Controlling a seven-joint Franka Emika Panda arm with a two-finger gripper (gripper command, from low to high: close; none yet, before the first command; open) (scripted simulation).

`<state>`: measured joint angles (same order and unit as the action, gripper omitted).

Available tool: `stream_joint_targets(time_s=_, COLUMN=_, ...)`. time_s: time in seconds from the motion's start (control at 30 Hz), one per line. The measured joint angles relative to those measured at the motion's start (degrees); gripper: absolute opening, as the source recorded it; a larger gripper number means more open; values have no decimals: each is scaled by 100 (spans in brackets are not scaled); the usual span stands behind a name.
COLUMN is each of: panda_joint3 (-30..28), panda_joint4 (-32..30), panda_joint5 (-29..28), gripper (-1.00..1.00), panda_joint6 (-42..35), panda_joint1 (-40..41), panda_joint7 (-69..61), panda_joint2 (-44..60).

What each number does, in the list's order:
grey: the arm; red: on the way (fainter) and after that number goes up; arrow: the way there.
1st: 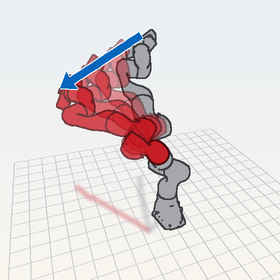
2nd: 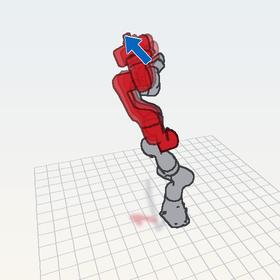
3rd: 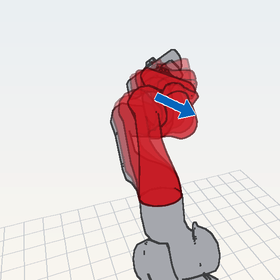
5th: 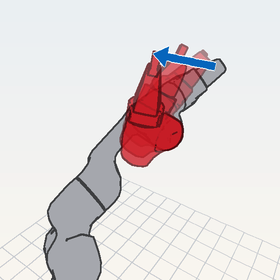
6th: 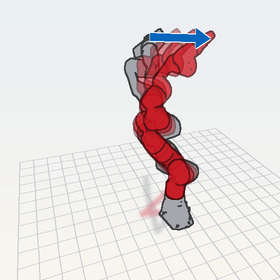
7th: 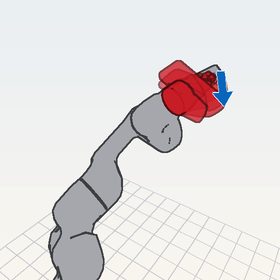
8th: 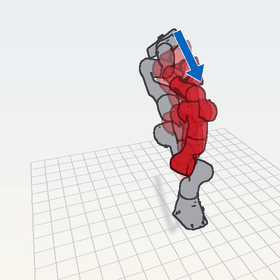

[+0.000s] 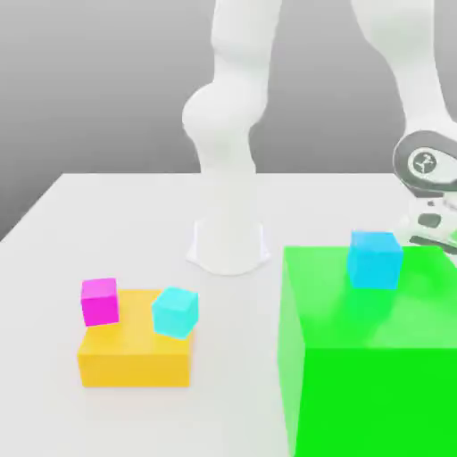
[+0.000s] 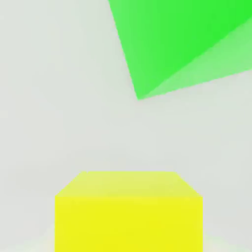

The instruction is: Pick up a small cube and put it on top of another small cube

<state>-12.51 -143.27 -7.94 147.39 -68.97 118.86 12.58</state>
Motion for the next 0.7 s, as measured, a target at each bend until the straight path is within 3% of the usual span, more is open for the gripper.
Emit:
stream_joint_targets(time_s=0.53, panda_joint3=-18, panda_joint4=1183, panda_joint5=-443, gripper=-100, panda_joint6=249, panda_joint1=525, panda_joint7=-2272, panda_joint2=-70)
stream_joint_targets(time_s=0.7, panda_joint3=-547, panda_joint4=1068, panda_joint5=-813, gripper=-100, panda_joint6=138, panda_joint1=933, panda_joint7=-1689, panda_joint2=-708)
